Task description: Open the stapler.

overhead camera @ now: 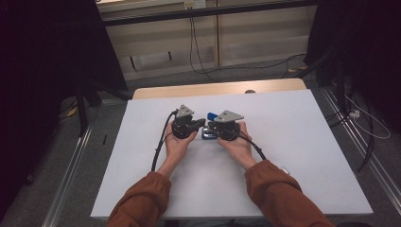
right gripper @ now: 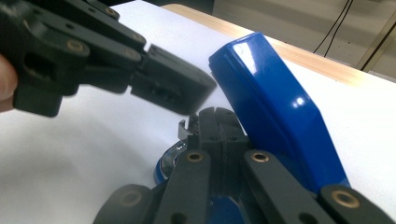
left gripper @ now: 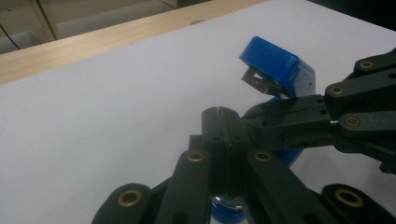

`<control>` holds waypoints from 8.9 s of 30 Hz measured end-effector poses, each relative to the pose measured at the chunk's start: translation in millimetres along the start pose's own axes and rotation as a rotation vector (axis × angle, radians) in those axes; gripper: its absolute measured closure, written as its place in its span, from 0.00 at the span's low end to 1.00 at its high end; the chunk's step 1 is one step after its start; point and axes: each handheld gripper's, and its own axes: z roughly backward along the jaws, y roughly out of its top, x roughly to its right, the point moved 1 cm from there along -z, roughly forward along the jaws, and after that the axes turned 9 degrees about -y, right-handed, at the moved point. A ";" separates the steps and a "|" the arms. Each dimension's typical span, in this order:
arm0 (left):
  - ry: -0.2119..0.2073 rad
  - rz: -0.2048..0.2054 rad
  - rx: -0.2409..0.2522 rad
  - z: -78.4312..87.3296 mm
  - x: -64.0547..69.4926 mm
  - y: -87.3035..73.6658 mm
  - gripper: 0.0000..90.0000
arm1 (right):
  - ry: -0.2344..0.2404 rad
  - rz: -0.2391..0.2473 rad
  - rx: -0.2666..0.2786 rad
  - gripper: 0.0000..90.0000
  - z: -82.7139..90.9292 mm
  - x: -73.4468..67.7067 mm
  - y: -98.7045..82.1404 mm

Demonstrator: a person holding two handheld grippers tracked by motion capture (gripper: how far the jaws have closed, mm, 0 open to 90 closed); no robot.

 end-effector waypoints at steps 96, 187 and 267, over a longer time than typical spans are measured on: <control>0.015 -0.037 -0.029 -15.6 1.6 -14.5 1.00 | -0.104 -0.050 0.064 1.00 14.3 13.1 10.3; 0.008 -0.023 -0.008 -15.2 0.8 -16.9 1.00 | -0.176 -0.127 0.066 1.00 49.0 67.9 -0.2; 0.012 -0.018 -0.006 -15.3 1.3 -16.9 1.00 | -0.172 -0.127 -0.006 1.00 73.0 108.6 -37.6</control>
